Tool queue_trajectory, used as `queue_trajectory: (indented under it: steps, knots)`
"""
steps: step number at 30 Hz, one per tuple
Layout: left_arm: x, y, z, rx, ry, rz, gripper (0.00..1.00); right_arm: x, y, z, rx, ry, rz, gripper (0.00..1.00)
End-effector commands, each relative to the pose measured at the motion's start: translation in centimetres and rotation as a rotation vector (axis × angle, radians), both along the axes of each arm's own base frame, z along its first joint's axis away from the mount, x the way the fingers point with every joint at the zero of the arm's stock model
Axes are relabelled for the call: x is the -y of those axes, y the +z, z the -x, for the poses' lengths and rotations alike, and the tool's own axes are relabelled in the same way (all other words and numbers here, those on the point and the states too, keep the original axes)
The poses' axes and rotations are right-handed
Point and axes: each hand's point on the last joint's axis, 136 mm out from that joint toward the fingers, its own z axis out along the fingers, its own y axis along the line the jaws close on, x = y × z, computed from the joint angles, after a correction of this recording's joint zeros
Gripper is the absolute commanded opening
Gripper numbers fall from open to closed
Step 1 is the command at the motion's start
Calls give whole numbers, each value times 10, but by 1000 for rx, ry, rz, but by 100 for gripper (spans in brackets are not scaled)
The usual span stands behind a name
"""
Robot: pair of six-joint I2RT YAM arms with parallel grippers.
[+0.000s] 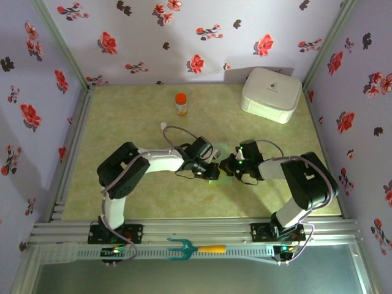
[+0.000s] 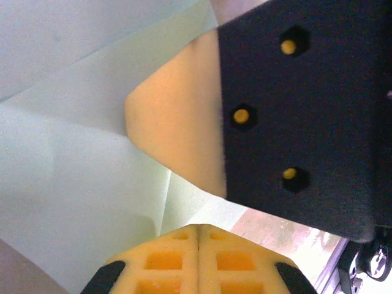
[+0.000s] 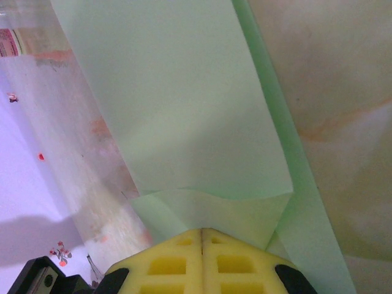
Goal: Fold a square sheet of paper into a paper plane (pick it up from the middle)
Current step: Fold the triangle a second time at the center of the table.
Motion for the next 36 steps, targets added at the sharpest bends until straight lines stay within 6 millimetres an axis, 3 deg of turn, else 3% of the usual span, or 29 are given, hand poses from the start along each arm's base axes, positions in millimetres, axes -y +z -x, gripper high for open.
queue_trajectory:
  steps: [1, 22, 31, 33, 36]
  knots:
    - [-1, -6, 6, -15, -16, -21, 0, 23, -37, 21, -130, -49, 120, 0]
    - [-27, -10, 16, -12, 25, -31, 0, 28, -44, 24, -147, -50, 140, 0]
    - [-60, -21, 30, -9, 55, -100, 0, 29, -42, 23, -142, -54, 140, 0]
    - [-58, -11, 28, 9, 65, -71, 0, 28, -42, 23, -143, -52, 138, 0]
    - [-45, 20, 18, 73, 73, 23, 0, 28, -41, 24, -141, -51, 136, 0]
